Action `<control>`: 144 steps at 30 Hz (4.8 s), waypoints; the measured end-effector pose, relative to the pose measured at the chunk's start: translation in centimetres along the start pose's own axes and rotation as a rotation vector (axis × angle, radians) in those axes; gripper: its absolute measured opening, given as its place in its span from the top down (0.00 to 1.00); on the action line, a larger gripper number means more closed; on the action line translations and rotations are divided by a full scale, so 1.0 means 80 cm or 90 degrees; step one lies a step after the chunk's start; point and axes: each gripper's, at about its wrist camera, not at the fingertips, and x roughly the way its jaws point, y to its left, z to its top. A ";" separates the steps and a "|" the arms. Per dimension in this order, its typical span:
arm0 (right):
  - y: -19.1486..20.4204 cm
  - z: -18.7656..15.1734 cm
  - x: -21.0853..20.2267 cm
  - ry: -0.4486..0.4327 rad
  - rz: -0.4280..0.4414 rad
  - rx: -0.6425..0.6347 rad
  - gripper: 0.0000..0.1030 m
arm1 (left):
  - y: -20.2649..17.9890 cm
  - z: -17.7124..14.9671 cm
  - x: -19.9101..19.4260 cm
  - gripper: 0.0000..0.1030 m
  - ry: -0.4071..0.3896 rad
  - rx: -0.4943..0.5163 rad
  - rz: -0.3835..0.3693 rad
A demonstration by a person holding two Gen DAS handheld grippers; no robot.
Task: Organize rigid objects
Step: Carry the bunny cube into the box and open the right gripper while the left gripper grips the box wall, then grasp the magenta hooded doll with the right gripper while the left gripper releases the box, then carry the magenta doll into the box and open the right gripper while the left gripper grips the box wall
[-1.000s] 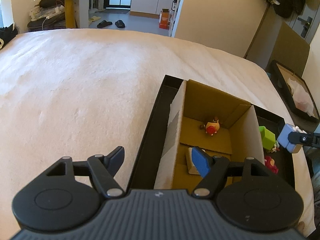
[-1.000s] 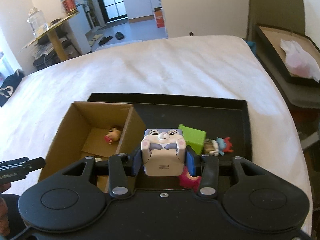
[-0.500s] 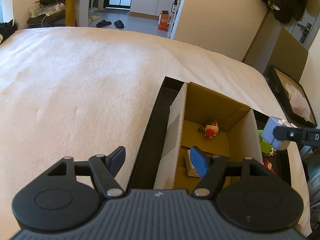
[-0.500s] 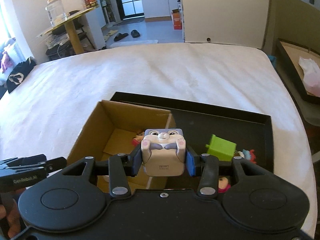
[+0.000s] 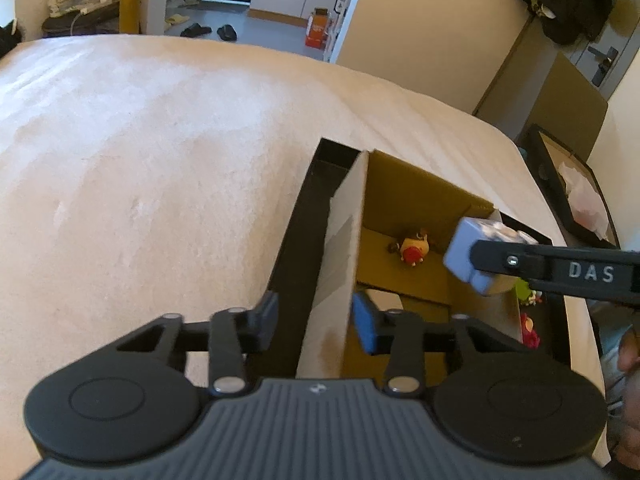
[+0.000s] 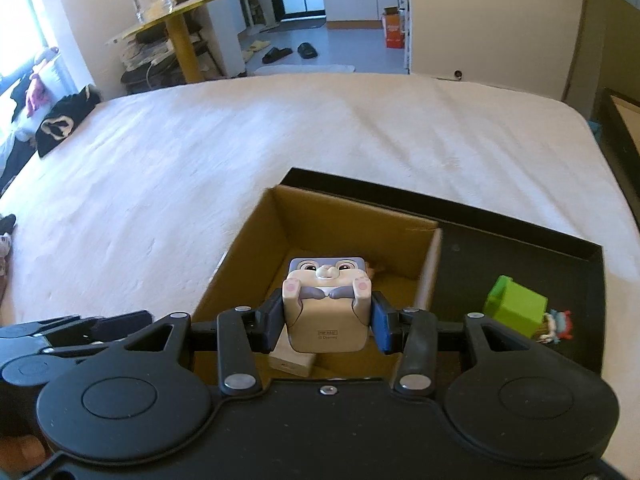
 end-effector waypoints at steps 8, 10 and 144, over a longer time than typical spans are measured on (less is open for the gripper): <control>0.023 -0.005 0.025 0.031 0.005 0.000 0.58 | -0.004 0.000 0.007 0.85 0.009 0.014 -0.029; 0.027 -0.006 0.030 0.037 0.004 -0.003 0.58 | -0.001 0.000 0.009 0.85 0.015 0.004 -0.039; -0.096 -0.037 -0.028 -0.140 0.015 0.111 0.61 | -0.048 0.011 -0.006 0.38 0.015 0.106 0.096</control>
